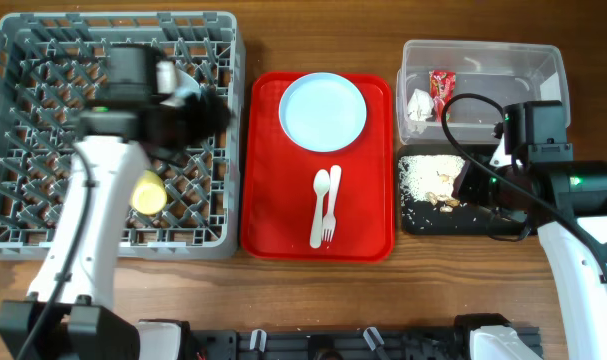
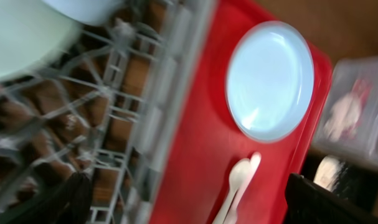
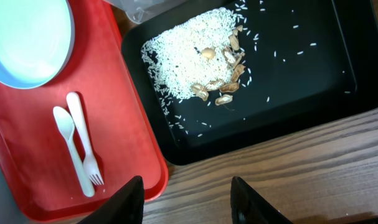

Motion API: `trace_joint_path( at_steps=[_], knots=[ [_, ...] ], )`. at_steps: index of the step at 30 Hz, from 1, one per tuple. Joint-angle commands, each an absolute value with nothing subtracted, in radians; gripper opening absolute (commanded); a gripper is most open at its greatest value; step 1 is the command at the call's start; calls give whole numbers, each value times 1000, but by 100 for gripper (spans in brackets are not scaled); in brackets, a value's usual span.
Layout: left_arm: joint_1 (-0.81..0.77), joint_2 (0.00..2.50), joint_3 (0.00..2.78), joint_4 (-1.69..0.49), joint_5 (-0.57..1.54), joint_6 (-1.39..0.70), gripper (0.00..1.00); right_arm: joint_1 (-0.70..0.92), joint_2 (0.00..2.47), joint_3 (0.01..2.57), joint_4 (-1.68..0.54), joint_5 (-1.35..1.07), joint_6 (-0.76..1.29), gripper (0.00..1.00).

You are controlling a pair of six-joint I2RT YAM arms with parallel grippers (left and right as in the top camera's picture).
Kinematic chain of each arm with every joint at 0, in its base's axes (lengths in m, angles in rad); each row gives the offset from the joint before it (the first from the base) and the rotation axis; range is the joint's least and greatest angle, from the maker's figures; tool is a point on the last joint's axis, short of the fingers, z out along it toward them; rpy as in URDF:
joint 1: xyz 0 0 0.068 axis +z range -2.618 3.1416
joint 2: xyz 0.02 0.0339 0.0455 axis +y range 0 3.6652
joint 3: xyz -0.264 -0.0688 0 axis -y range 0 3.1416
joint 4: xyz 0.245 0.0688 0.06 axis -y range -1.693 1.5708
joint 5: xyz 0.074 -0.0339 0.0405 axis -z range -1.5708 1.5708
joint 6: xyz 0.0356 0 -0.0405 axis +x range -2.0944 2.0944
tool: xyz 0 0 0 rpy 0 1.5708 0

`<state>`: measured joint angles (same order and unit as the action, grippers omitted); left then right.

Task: Sort waste into correct bins and load items into the dishwasher rack
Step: 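Reach the left gripper to the white spoon on the red tray and grasp it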

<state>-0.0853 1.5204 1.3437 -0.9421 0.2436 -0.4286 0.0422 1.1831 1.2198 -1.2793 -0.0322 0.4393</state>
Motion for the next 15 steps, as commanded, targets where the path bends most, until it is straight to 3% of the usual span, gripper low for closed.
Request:
trace_joint_path(
  at_steps=[1,8,15],
  knots=[
    [-306,1532,1341,-949,76,-463,100,39,1174,1229,-1280,-25,419,45],
    [-591,1671,1341,-924,6,-566,100,39,1174,1230,-1280,-25,418,46],
    [-702,1894,1341,-865,6,-593,93,39,1174,1229,-1281,-25,418,47]
  ],
)
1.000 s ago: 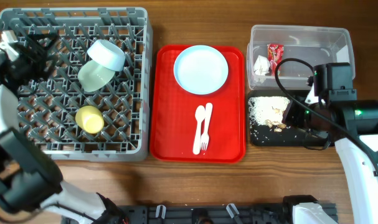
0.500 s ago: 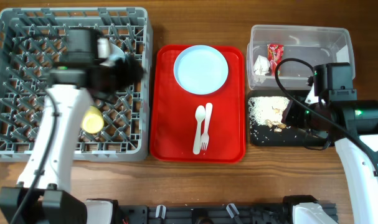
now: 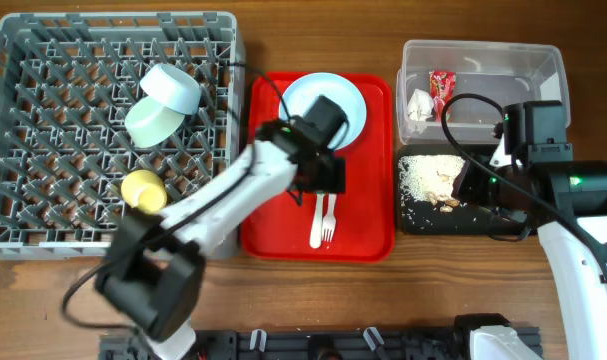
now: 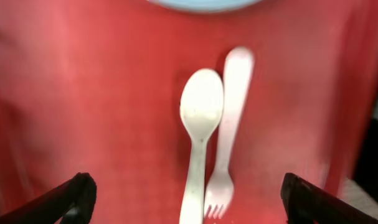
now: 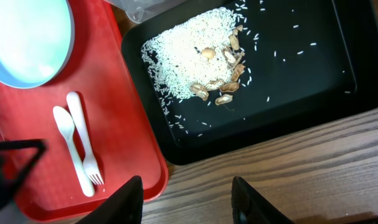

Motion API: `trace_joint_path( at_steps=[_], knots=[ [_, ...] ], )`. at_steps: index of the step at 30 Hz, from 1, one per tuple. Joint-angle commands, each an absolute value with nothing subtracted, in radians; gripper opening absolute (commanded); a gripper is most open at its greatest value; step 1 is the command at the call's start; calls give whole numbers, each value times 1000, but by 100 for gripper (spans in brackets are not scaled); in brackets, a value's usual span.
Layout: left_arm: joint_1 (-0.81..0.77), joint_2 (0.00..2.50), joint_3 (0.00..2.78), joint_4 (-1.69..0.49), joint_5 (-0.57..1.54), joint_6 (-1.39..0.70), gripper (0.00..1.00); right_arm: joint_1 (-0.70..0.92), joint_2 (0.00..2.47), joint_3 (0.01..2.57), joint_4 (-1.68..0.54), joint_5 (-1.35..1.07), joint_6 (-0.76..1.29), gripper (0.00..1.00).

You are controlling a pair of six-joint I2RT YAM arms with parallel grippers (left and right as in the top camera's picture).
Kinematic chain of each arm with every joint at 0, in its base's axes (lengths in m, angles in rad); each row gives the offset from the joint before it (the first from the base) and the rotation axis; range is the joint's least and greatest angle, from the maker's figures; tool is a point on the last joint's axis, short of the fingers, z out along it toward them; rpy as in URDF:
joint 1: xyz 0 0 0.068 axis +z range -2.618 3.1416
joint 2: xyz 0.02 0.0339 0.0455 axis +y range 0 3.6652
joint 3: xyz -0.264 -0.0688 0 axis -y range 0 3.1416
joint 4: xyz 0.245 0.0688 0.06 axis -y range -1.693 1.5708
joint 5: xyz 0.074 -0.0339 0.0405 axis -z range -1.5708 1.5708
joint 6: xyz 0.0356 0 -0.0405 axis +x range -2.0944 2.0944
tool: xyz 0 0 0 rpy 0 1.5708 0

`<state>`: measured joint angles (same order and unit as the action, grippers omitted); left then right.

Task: Sort waste into correct bins and load items into the dishwasher rack
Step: 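Reach the left gripper to the white spoon on the red tray and grasp it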

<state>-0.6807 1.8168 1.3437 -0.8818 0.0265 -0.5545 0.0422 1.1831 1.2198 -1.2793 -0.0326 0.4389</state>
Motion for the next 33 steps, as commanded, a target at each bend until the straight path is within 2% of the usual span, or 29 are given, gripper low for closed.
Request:
trace_joint_path(
  at_steps=[1,6,12,25,27,29,32,33],
  knots=[
    [-707,1920,1341,-855,6,-593,92,39,1174,1229,-1281,-25,418,47],
    [-712,1991,1341,-850,6,-593,82,39,1174,1229,-1282,-25,415,47],
    [-712,1993,1340,-869,-18,-593,60,39,1174,1229,-1287,-25,393,46],
    [-712,1994,1242,-811,-21,-592,61,39,1174,1229,-1292,-26,395,46],
    [-712,1994,1242,-805,-20,-592,54,39,1174,1229,-1293,-26,395,46],
    [-712,1994,1242,-795,-20,-592,42,39,1174,1229,-1296,-27,395,46],
    [-712,1994,1242,-775,-20,-592,37,39,1174,1229,-1299,-26,395,46],
    [-712,1994,1242,-769,-20,-592,29,39,1174,1229,-1299,-26,395,46]
  ],
)
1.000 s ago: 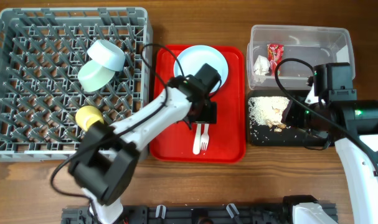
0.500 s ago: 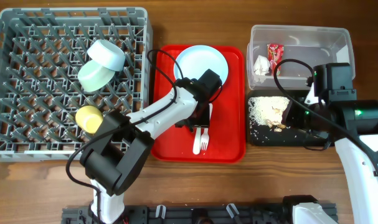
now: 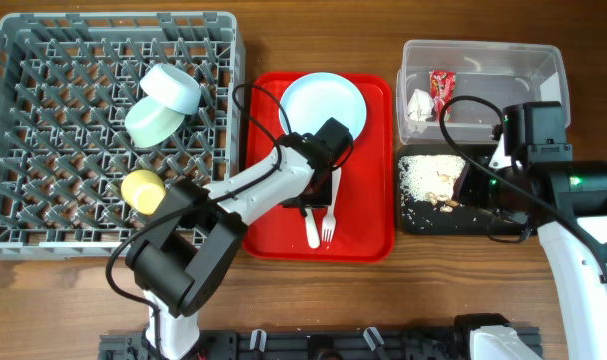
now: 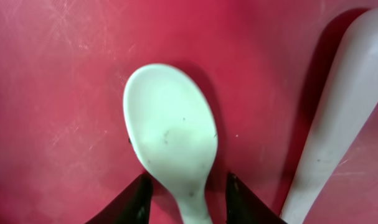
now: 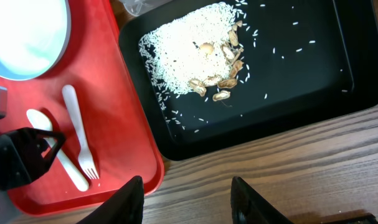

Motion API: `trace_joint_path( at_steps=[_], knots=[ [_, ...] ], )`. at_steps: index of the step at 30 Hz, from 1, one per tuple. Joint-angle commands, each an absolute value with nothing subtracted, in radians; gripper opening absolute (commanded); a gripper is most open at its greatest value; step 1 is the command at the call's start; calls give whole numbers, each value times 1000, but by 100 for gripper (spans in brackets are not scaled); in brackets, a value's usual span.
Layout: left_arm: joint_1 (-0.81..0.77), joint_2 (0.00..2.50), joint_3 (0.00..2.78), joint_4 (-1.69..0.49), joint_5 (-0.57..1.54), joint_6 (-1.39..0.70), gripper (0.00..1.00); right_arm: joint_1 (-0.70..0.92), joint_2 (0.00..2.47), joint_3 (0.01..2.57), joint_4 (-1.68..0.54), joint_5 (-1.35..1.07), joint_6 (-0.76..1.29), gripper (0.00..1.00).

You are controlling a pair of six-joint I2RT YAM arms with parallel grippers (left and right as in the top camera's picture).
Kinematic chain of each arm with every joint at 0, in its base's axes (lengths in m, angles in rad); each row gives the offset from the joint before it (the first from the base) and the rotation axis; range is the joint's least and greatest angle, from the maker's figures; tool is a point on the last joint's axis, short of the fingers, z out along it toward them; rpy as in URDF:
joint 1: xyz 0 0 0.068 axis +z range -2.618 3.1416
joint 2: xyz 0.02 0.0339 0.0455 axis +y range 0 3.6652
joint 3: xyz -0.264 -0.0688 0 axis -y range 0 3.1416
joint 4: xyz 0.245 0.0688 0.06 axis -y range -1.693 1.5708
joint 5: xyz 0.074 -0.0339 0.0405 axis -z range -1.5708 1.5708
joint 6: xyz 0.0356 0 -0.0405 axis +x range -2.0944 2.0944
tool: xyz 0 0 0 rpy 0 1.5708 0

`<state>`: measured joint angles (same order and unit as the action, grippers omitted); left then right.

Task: Sort waste into correct bins and load items into the dishwasher rack
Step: 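Reach the left gripper to the white spoon on the red tray and grasp it, then carry the white spoon to the rack and insert it upright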

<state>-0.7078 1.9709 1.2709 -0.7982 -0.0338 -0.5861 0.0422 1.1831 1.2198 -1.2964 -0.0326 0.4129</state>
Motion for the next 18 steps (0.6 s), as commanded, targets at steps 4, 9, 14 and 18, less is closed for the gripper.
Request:
trace_joint_path(
  at_steps=[4,9,14,18],
  knots=[
    [-710,1994,1242,-759,-20,-592,18,39,1174,1229,-1299,-26,396,46],
    [-710,1991,1244,-757,-21,-592,4,39,1174,1229,-1299,-26,395,46],
    [-704,1948,1246,-756,-50,-592,4,39,1174,1229,-1300,-26,395,46],
    [-691,1842,1246,-768,-73,-589,4,39,1174,1229,-1303,-26,394,46]
  ],
)
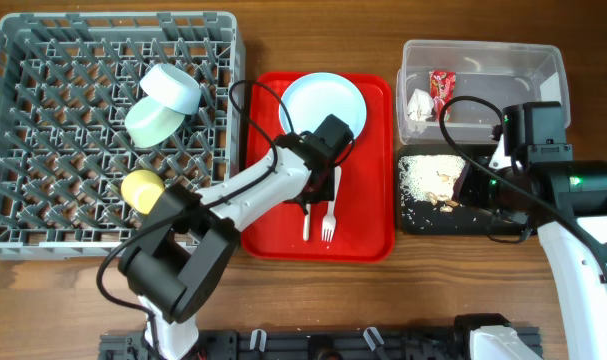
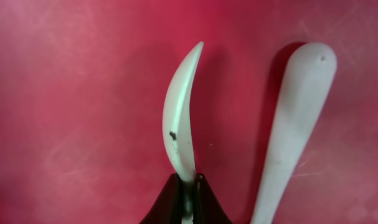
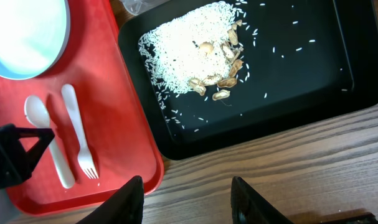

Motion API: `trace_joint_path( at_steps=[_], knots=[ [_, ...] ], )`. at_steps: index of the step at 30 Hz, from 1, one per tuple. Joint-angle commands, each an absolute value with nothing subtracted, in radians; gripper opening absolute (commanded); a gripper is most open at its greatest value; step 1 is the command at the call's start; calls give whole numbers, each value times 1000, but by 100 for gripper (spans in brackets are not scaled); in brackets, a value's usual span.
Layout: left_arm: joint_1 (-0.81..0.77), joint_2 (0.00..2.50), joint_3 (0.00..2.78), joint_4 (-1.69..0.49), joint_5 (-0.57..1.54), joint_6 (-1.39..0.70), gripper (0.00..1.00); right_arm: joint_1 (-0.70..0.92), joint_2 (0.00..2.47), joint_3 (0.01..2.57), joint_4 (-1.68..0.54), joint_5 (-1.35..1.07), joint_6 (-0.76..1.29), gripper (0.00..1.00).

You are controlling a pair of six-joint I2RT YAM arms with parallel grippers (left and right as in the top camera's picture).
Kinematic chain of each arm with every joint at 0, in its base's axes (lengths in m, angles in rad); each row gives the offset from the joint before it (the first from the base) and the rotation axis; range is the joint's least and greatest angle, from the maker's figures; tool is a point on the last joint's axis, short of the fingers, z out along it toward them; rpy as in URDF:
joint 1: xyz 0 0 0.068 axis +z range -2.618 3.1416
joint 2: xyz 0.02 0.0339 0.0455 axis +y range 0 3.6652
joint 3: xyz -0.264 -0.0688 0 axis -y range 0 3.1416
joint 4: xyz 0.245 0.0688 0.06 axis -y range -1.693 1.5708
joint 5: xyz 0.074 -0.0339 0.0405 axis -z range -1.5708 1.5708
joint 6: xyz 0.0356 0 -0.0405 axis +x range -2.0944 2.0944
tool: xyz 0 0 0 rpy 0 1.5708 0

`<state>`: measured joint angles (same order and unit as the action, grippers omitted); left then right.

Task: Sort waste into correct bins and load items into the dishwasher rack
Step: 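Carry the white spoon to the rack and insert it upright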

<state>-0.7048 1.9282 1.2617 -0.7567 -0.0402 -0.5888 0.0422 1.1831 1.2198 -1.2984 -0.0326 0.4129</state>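
My left gripper point(image 2: 187, 194) is shut on the handle of the white plastic spoon point(image 2: 181, 118). The spoon's bowl shows edge-on, close over the red tray point(image 1: 273, 230). Just to its right lies the white fork point(image 2: 294, 118). From overhead, the spoon point(image 1: 306, 222) and the fork point(image 1: 330, 215) lie parallel below the light blue plate point(image 1: 323, 108). My right gripper point(image 3: 185, 199) is open with nothing in it, over the wood in front of the black tray point(image 3: 301, 99). The grey dishwasher rack point(image 1: 43, 200) stands at the left.
In the rack are a pale green bowl point(image 1: 163, 103) and a yellow cup point(image 1: 141, 187). The black tray holds rice and peanut shells point(image 3: 220, 74). A clear bin point(image 1: 483, 80) with wrappers stands behind it. The right arm point(image 1: 543, 150) hangs over both.
My left gripper was open astride the spoon's neck, with the spoon lying flat. It is now shut on the handle and the spoon has turned edge-on, parallel to the fork. The right arm is unchanged.
At first my left gripper was over the rack beside the bowl. Then it hung open above the spoon and fork on the red tray. Later it sat low around the spoon. Now it grips the spoon. My right gripper stayed open by the black tray throughout.
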Motion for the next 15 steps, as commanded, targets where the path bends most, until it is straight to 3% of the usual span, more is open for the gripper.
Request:
trace_joint_path(
  at_steps=[1,7,15],
  knots=[
    [-684,1814,1246,-775,-73,-584,4,39,1174,1229,-1303,-26,395,46],
    [-588,1627,1246,-850,-99,-481,4,39,1174,1229,-1303,-26,394,45],
    [-323,1485,1246,-912,-100,-260,4,39,1174,1229,-1303,-26,394,46]
  ],
)
